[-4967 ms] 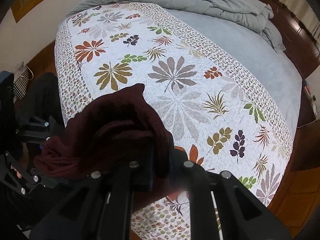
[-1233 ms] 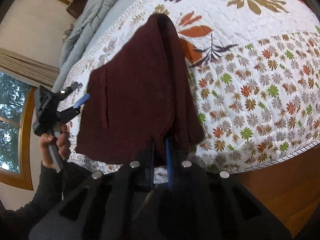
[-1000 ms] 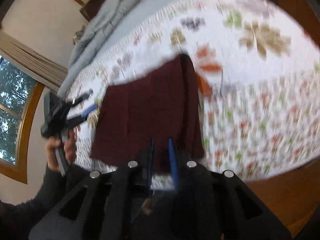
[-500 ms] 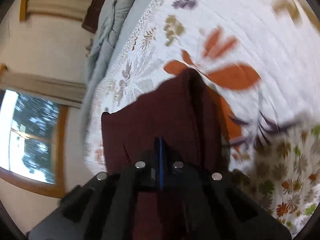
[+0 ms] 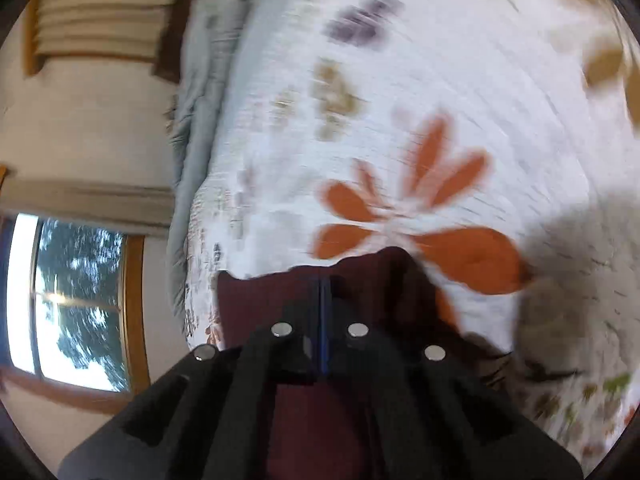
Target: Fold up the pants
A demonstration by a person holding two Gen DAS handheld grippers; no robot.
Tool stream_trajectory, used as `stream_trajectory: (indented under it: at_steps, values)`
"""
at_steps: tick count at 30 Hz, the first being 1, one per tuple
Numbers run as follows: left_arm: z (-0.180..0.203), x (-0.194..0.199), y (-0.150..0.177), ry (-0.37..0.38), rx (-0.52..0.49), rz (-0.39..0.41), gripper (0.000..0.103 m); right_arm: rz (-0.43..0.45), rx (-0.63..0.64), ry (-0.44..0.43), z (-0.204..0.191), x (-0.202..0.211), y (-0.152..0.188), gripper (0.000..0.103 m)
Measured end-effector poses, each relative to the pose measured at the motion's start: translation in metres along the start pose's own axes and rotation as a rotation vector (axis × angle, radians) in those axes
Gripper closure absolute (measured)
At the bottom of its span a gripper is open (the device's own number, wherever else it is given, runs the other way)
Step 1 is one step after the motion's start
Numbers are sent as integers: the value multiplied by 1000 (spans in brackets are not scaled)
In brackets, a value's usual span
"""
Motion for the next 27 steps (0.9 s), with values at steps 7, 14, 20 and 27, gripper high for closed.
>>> stream_trajectory:
  at_steps: [7,14,20,27]
  values:
    - [12,80,-25,97,-47,127,35,39,176,-33,-49,31,77,85]
    - [-112,146,-110,-14,231,182,37,-130,353,30,-75,2,159,81]
    - [-190,109,-113,-43,412,31,74,-164,283,78,-26,-13,157,103]
    - [-215,112,-95,26,460,51,100,-171,271,-17,-3,-8,156,103]
Point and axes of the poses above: each gripper's, at about its wrist camera, not at the fingertips, and x roughly against the way its jaws point, z to its right, y to its underside, the point moved 2 cm from there along -x, roughly the way its jaws point, and after that the axes turned 15 degrees about -z, right-handed, at the moved point
